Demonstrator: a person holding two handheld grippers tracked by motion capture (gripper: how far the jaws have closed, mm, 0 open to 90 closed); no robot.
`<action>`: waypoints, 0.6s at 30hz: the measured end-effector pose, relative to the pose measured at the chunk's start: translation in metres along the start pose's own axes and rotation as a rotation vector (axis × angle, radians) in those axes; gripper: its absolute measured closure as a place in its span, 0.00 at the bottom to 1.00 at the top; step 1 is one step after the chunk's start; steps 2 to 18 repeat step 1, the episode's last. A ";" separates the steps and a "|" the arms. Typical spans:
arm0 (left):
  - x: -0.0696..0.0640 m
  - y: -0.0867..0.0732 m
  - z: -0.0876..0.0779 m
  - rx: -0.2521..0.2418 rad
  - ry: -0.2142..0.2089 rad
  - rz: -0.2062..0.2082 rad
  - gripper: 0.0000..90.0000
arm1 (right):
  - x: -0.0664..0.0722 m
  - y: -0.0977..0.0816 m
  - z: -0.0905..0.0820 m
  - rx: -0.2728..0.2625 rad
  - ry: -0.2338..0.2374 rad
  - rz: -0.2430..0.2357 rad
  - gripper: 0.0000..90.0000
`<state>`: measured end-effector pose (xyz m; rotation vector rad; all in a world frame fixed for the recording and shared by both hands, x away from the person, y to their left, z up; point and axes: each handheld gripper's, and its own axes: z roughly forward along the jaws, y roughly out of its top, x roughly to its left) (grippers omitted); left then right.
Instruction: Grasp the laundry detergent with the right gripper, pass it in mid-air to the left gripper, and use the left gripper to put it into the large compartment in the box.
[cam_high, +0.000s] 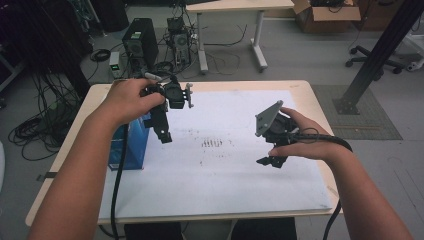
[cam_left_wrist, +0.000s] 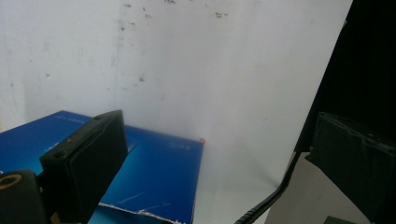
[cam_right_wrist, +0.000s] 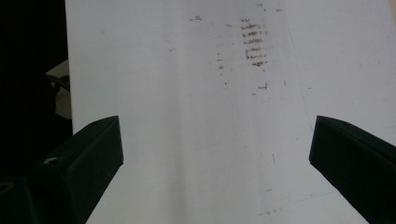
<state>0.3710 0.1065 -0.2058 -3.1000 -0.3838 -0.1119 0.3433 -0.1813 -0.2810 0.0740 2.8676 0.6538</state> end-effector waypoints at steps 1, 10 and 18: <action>0.000 0.000 0.000 0.002 -0.001 0.002 0.05 | -0.001 0.001 0.000 0.003 0.001 -0.002 0.03; 0.000 0.000 0.000 0.002 -0.001 0.002 0.05 | -0.001 0.001 0.000 0.003 0.001 -0.002 0.03; 0.000 0.000 0.000 0.002 -0.001 0.002 0.05 | -0.001 0.001 0.000 0.003 0.001 -0.002 0.03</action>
